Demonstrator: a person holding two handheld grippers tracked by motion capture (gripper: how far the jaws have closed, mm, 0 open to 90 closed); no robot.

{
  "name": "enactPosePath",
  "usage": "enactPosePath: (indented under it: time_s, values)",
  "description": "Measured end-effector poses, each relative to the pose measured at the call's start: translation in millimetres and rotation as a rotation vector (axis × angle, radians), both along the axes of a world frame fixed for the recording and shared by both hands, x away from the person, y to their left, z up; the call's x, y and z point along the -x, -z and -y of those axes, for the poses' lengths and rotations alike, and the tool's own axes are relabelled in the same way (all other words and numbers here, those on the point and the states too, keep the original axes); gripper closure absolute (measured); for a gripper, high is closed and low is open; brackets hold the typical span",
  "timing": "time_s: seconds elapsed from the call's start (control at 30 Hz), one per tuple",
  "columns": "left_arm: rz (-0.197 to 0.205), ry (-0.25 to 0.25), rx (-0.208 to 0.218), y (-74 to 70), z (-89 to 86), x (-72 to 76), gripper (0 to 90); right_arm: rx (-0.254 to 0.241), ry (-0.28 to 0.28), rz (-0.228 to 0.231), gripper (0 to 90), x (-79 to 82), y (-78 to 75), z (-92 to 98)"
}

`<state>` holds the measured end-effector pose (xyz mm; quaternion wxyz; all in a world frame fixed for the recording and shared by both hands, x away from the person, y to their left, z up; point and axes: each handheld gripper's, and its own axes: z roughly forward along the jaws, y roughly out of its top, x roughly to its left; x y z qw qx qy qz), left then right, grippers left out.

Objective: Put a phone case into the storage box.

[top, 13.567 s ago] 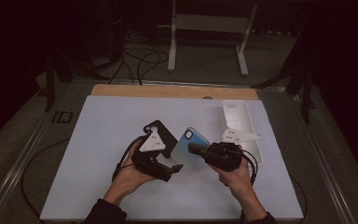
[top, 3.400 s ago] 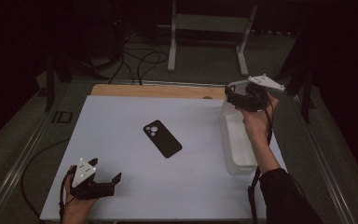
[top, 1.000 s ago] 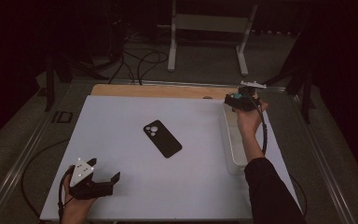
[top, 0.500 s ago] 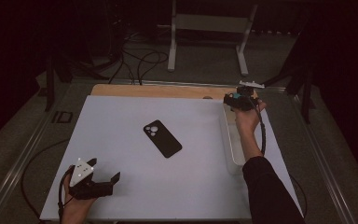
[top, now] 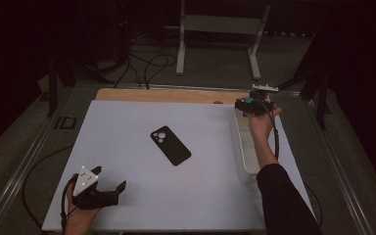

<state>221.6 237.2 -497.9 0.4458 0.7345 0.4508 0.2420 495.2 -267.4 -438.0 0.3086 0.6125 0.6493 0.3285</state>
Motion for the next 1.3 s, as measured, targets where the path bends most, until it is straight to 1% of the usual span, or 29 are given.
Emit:
enactPosePath:
  time_s: [0.2,0.5,0.6,0.63,0.73,0.87,1.03,1.17,1.2,1.23,1.27,1.3]
  values:
    - [0.0,0.0,-0.001,0.1,0.0,0.1,0.0,0.0,-0.003,0.009,8.2,0.0,-4.5,1.1]
    - [0.0,-0.002,0.0,0.1,-0.2,0.2,0.0,-0.002,-0.022,0.039,8.3,-0.5,-16.2,3.2]
    - [0.0,-0.001,-0.001,0.0,-0.1,0.2,0.0,-0.007,-0.029,0.039,8.3,1.2,-18.9,3.1]
    - [0.0,-0.001,-0.001,0.1,-0.1,0.1,0.0,-0.013,-0.035,0.039,8.3,3.0,-20.6,2.7]
    - [-0.001,0.001,-0.002,0.2,0.4,-0.1,0.0,-0.006,-0.058,0.041,8.3,6.3,-23.8,1.7]
    - [-0.002,0.001,-0.004,0.2,1.4,-0.5,0.0,-0.013,-0.076,0.041,8.3,10.6,-27.7,1.3]
    - [0.0,0.001,-0.007,0.2,2.0,0.0,0.0,-0.022,-0.117,0.055,8.3,22.2,-34.3,2.3]
    - [0.0,0.0,-0.005,0.2,1.6,0.0,0.0,-0.034,-0.146,0.063,8.3,31.7,-36.3,1.7]
    - [0.0,0.0,-0.005,0.2,1.6,0.0,0.0,-0.034,-0.146,0.063,8.3,31.7,-36.3,1.7]
    - [0.0,-0.001,-0.005,0.2,1.7,0.0,0.0,-0.033,-0.155,0.064,8.3,33.9,-36.6,1.1]
    - [-0.001,-0.001,-0.007,0.2,1.9,0.1,0.0,-0.027,-0.186,0.065,8.3,39.5,-36.8,-1.3]
    - [0.0,-0.001,-0.007,0.3,2.1,0.1,0.0,-0.024,-0.199,0.067,8.3,42.5,-37.0,-2.9]
